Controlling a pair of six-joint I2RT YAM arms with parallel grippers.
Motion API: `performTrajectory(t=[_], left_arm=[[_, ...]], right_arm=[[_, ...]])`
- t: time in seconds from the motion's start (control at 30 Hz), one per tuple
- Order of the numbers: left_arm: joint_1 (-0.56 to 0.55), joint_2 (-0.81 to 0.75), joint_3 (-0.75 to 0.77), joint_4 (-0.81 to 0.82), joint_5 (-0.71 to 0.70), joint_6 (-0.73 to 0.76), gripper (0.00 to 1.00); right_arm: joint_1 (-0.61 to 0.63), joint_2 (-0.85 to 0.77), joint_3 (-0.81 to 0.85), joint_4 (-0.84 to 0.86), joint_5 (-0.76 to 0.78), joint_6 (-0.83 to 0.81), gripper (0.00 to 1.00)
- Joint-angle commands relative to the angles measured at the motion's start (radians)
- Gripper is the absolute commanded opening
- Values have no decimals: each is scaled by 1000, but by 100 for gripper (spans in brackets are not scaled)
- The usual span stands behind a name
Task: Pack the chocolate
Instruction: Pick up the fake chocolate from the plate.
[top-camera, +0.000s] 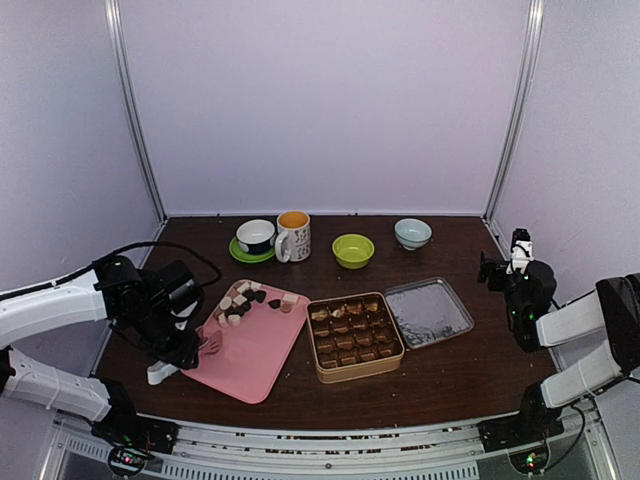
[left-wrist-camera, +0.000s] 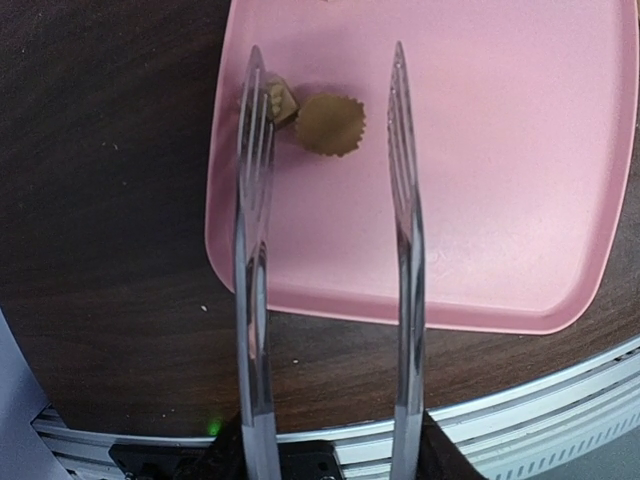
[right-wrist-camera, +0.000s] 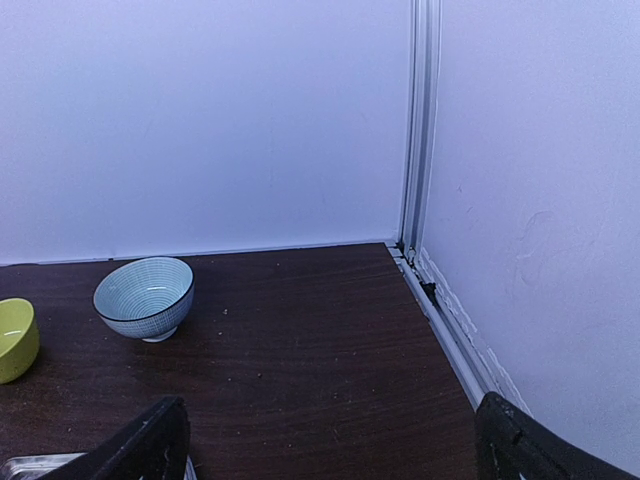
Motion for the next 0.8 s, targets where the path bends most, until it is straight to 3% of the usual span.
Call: performTrajectory(t=[0.0, 0.6, 0.77], left_arm=[[7, 6, -7, 39, 19, 13, 48], [8, 48, -25, 81, 82, 36, 46], [8, 63, -13, 82, 100, 52, 40]], right_arm=[[-6, 2, 10, 22, -1, 2, 100], [-6, 1, 10, 22, -2, 2, 100], [-6, 1, 10, 22, 0, 2, 100]])
